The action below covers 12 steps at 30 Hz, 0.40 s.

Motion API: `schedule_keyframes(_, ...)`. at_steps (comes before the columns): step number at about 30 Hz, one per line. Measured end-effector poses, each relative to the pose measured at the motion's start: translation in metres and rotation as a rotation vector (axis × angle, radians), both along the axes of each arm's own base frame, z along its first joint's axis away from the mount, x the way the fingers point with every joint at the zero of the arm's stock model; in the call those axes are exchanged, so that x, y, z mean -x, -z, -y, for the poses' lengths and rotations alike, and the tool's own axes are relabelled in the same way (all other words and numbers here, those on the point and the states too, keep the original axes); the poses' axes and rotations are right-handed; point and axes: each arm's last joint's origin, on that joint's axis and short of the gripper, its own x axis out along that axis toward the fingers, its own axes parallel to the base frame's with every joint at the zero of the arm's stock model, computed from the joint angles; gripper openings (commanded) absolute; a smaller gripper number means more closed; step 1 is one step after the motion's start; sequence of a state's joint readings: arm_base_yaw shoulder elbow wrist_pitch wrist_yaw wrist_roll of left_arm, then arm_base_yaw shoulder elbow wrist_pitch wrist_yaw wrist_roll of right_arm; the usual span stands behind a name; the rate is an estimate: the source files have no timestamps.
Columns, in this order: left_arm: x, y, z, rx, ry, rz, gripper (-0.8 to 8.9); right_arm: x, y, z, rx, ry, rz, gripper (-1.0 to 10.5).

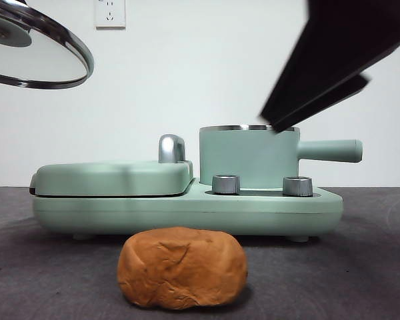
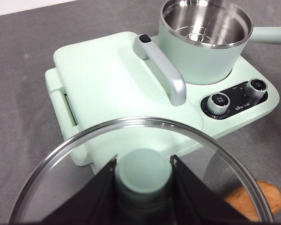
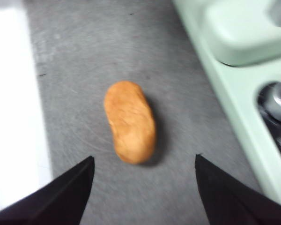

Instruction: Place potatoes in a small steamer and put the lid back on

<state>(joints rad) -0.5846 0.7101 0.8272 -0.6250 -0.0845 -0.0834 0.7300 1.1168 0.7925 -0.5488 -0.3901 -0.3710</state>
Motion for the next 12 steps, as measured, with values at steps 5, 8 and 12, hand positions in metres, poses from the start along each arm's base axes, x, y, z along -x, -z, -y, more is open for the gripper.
schedule_keyframes(5,0.000,0.000,0.000,0.001,0.000,0.000,0.14,-0.002,0.019,-0.025,0.043,-0.098,-0.016,3.4)
schedule_keyframes(8,0.000,0.000,0.000,0.005,-0.003,-0.003,0.14,-0.003,0.031,-0.036,0.076,-0.134,-0.021,3.4)
schedule_keyframes(12,0.000,0.000,0.000,0.006,-0.004,-0.003,0.14,-0.006,0.046,-0.050,0.120,-0.137,-0.004,3.4)
